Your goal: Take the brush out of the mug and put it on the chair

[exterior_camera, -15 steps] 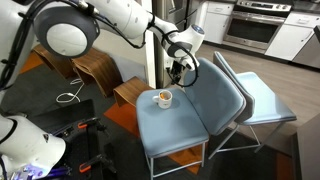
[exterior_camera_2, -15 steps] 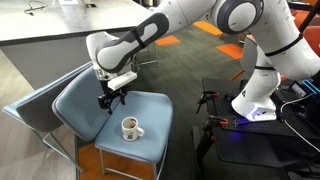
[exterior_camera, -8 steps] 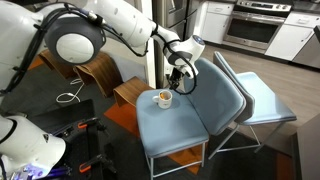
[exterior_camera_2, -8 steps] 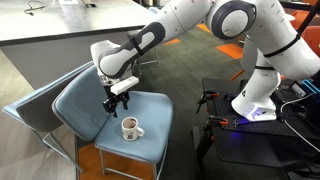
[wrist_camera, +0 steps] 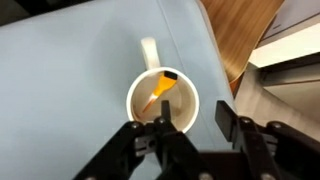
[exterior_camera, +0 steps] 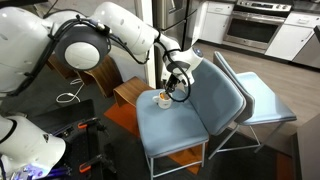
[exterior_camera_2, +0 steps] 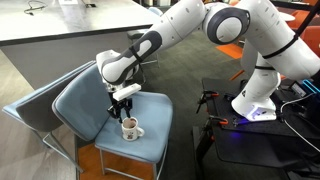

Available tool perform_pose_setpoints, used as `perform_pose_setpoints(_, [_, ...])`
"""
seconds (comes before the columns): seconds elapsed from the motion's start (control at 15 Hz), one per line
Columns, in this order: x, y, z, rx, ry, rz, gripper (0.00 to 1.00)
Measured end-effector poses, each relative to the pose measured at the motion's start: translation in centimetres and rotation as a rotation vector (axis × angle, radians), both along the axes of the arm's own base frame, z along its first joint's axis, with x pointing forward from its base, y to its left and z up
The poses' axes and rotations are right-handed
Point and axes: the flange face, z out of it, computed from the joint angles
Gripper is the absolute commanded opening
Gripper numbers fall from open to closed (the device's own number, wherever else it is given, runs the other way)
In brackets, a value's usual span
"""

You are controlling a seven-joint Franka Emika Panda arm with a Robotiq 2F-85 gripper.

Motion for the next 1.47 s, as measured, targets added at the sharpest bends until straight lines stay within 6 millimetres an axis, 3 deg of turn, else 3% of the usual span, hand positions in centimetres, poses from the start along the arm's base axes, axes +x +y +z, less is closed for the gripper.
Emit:
perform_pose_setpoints(0.4, [-0.7, -0.7, -3.0, 0.040, 0.053, -0.098, 0.46])
perform_pose_setpoints(0.8, [-1.1, -1.9, -4.5, 0.045, 0.060, -0.178, 0.40])
perform_pose_setpoints(1.47, [-2.4, -2.3, -6.0, 0.045, 0.093, -0.215, 0.44])
